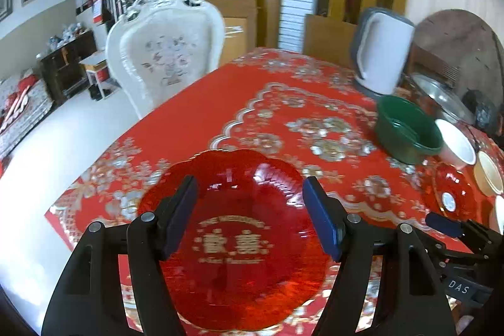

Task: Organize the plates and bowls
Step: 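Open both tools and withdraw from the placed plate, then move both tools to the smaller red plate with the white sticker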

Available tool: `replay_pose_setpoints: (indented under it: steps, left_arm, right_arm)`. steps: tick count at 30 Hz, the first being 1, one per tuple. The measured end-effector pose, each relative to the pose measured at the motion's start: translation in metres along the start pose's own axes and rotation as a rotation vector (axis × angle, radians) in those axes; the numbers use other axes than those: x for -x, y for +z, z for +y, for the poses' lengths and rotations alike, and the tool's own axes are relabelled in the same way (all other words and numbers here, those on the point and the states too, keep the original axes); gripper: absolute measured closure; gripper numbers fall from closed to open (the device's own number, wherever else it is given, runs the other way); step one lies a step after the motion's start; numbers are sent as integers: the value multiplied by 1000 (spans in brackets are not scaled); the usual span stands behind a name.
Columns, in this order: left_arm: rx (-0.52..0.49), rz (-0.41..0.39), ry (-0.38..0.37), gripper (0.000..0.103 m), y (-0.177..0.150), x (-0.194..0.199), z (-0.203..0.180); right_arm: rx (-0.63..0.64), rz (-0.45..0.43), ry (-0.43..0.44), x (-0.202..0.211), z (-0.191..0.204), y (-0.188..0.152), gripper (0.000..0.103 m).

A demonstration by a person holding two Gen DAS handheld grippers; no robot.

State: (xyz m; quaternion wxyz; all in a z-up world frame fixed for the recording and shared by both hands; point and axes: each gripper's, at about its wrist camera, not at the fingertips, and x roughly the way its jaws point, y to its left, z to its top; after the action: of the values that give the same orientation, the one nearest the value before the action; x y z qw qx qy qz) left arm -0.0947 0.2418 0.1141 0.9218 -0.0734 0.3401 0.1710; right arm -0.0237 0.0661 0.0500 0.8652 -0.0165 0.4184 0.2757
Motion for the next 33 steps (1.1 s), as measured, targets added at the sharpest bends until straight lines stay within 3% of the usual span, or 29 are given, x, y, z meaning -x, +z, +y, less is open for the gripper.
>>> replay_pose_setpoints:
  steps: [14,22,33]
  left_arm:
    - [-58,-11,-114,33,-2,1,-66]
    - [-112,22,-199,33,-6,-6,-108]
    - [-198,48,-247,33,-12,-15,-168]
  right_arm:
    - [-72,-54,-46,34,-45,-10,34]
    - [-148,-75,-102,54,-86,-21,34]
    - [-224,-104,-172,81,-135,-35,34]
